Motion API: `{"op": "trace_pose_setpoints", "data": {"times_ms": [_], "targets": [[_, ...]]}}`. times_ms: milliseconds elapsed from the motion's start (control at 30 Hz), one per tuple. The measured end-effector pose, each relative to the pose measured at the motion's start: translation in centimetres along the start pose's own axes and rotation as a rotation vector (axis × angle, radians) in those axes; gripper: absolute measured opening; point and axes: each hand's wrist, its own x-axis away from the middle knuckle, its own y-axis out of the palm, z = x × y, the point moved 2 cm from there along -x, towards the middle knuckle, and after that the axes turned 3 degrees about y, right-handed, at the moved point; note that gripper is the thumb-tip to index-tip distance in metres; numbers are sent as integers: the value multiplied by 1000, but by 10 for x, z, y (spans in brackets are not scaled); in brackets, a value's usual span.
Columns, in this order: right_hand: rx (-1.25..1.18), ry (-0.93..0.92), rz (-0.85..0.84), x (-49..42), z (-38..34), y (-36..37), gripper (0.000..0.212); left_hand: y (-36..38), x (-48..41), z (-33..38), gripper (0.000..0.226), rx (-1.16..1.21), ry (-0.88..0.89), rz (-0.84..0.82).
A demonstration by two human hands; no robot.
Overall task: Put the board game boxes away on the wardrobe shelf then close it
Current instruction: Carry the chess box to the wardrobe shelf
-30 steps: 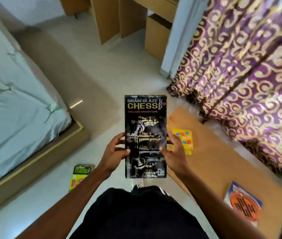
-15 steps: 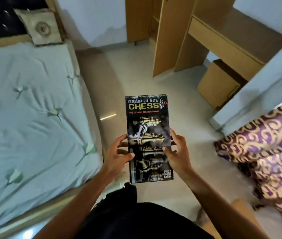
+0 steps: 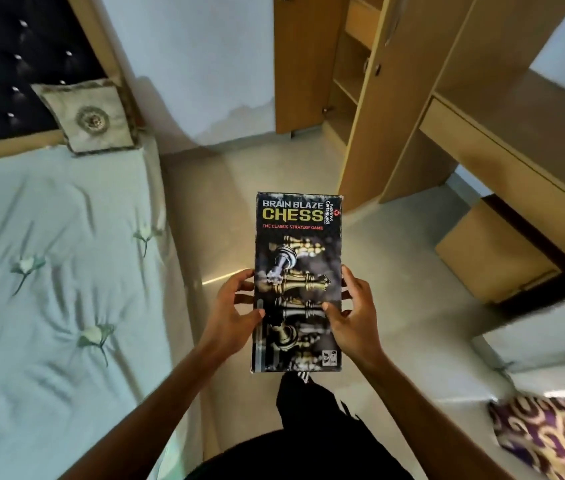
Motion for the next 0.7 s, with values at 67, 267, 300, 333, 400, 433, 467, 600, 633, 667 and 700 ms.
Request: {"op": "trace_pose_setpoints", "data": {"times_ms": [67, 267, 300, 333, 400, 433, 467, 600, 633, 667, 700], "targets": [[19, 0, -23, -64, -16, 3, 72, -1, -56, 16, 65, 14, -22, 32], [50, -64, -90, -237, -68, 21, 70, -17, -210, 46, 68, 48, -30, 117], [49, -77, -96, -268, -77, 28, 70, -22, -239, 48, 70, 56, -31, 129], [52, -86, -105, -291, -83, 34, 70, -25, -260, 50, 72, 57, -40, 134], [54, -105, -125, -352, -96, 52, 71, -35, -319, 52, 75, 65, -41, 146], [54, -111, -130, -377, -101, 60, 71, -41, -344, 52, 75, 66, -41, 149], [47, -108, -131, -409, -107, 71, 71, -48, -376, 53, 75, 73, -35, 152], [45, -118, -96, -516, -133, 112, 70, -80, -493, 61, 72, 65, -11, 113], [37, -106, -81, -541, -141, 121, 70, -89, -524, 64, 72, 59, -14, 92], [25, -81, -63, -570, -149, 130, 70, -98, -559, 67, 73, 50, -13, 75], [22, -67, -56, -591, -156, 136, 70, -103, -585, 68, 73, 43, -14, 58]]}}
